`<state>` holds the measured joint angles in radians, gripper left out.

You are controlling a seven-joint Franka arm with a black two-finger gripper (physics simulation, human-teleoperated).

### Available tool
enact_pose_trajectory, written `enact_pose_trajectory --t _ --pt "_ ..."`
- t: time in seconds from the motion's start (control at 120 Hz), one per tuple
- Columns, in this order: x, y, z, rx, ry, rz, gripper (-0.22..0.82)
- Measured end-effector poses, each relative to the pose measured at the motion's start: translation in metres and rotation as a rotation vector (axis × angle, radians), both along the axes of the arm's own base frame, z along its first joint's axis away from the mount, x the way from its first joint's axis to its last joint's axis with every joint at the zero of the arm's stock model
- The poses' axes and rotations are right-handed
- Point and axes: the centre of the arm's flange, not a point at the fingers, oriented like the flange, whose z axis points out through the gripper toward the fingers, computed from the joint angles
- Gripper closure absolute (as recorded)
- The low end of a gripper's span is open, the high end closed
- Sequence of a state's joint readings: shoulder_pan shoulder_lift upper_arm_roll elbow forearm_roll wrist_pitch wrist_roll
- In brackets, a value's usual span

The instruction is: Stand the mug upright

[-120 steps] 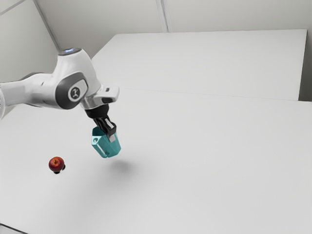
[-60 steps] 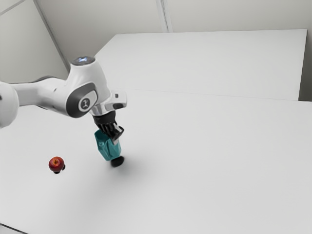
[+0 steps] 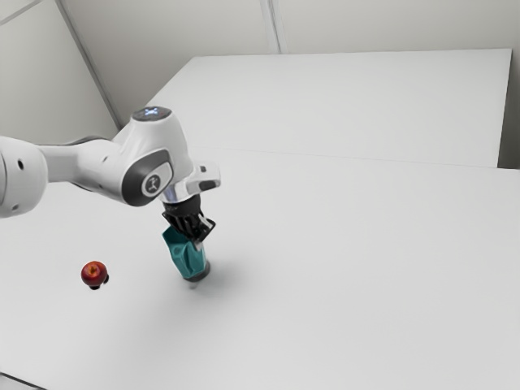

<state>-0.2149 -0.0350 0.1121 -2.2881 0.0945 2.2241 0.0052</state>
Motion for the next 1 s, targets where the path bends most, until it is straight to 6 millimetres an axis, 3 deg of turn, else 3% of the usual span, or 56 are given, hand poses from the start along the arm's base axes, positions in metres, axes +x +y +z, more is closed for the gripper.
enact_pose_trajectory --t 0.6,0.733,0.8,0.892,1.0 --pt "-0.002 -0.005 -0.018 -0.002 0.02 0.063 0.78" --pt "-0.002 -0.008 -0.019 -0.01 0.011 0.067 0.62" --pt "-0.002 -0.009 -0.016 -0.015 0.003 0.07 0.48" --pt "-0.002 -0.01 -0.012 -0.021 -0.01 0.071 0.32" --pt "-0.002 -0.01 0.0 -0.029 -0.035 0.073 0.2"
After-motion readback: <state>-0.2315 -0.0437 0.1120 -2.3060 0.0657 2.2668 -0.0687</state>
